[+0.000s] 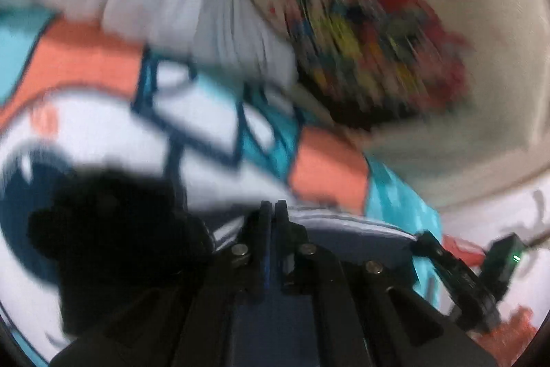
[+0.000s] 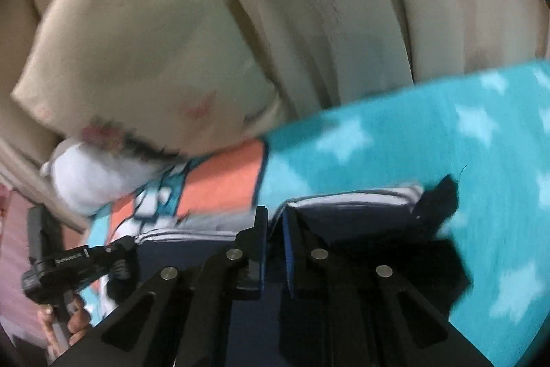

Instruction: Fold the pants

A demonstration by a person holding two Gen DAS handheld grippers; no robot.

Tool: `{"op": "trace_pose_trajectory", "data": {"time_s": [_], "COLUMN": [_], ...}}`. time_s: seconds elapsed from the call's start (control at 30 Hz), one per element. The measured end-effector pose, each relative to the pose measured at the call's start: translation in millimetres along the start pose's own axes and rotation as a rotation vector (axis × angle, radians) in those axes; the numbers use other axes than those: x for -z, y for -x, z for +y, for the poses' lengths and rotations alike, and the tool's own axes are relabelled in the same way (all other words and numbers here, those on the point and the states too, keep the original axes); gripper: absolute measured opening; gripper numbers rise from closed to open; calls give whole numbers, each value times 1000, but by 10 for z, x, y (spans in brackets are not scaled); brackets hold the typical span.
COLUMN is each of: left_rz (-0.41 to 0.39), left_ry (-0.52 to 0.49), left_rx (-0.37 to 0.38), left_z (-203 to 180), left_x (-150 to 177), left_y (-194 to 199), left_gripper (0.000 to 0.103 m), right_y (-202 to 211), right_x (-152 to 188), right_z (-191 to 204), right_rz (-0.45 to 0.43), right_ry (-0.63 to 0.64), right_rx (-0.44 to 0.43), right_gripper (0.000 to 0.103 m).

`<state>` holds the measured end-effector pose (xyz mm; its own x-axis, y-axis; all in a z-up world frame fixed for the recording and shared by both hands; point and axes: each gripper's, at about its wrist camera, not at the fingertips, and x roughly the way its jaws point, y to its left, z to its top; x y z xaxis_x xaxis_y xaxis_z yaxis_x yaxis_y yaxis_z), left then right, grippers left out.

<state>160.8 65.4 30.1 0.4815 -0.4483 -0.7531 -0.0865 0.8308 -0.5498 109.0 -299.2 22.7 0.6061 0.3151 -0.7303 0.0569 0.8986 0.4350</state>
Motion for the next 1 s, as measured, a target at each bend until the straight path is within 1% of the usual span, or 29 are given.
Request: {"op": "trace_pose_trajectory", "data": {"time_s": [0.03, 0.07, 0.1, 0.13, 0.17, 0.2, 0.23, 0.27, 0.3, 0.33, 0.37, 0.4, 0.43, 0.47, 0.5, 0.57, 0.63, 0.73, 0.77, 0.8, 0.87, 0.9, 0.97, 1.0], "left_rz": [-43, -88, -106, -102, -65, -30, -17, -14, -16, -15, -15, -26, -47, -68, -87, -113, -95, -41, -22, -21, -62, -68, -61, -42], "left_ry": [-20, -50, -65, -67, -55, -46, -43, -44, -51, -58, -62, -66, -76, -93, -113, -127, -114, -60, -56, -63, -100, -110, -110, -90], "left_rx": [-41, -84, -113, -128, -101, -43, -1, 46, 82, 99, 99, 84, 55, 21, -27, -129, -164, -137, -125, -124, -148, -130, -29, 16], "left_z": [-31, -59, -67, -52, -20, 9, 35, 64, 95, 126, 175, 218, 274, 318, 390, 595, 772, 977, 1012, 995, 886, 827, 767, 724], "left_x": [-105, -206, -261, -304, -321, -305, -273, -219, -153, -96, -18, 39, 121, 181, 263, 418, 531, 753, 835, 920, 1016, 1011, 956, 914], "left_y": [-28, -58, -86, -113, -127, -96, -33, 86, 225, 338, 485, 599, 744, 848, 961, 1110, 1110, 1011, 963, 934, 920, 886, 786, 704], "left_gripper": [1, 1, 2, 2, 6, 15, 21, 36, 51, 58, 67, 71, 74, 81, 84, 84, 84, 84, 84, 84, 85, 85, 88, 91], "right_y": [-119, -194, -279, -399, -434, -438, -364, -292, -185, -53, 53, 162, 275, 364, 413, 531, 595, 657, 680, 693, 675, 642, 589, 540], "right_x": [-118, -175, -229, -291, -319, -341, -346, -334, -305, -251, -170, -90, 7, 107, 174, 386, 571, 785, 846, 894, 979, 997, 1003, 968], "right_z": [42, 56, 63, 56, 40, 20, 0, -18, -47, -95, -135, -188, -258, -333, -386, -573, -767, -911, -949, -974, -973, -960, -898, -864], "right_rz": [-22, -30, -33, -32, -36, -45, -58, -61, -61, -52, -40, -35, -35, -28, -21, 2, 15, 24, 26, 26, 35, 43, 26, 31], "right_ry": [31, 48, 64, 85, 94, 104, 118, 122, 123, 120, 118, 115, 115, 120, 123, 110, 71, 19, 4, -9, -27, -33, -40, -59], "right_rx": [64, 99, 126, 171, 207, 225, 207, 185, 154, 112, 83, 68, 67, 79, 89, 116, 131, 117, 111, 105, 86, 68, 46, 1], "right_gripper": [8, 9, 9, 9, 9, 9, 9, 13, 18, 39, 63, 70, 72, 72, 72, 72, 72, 72, 72, 72, 72, 72, 75, 75]}}
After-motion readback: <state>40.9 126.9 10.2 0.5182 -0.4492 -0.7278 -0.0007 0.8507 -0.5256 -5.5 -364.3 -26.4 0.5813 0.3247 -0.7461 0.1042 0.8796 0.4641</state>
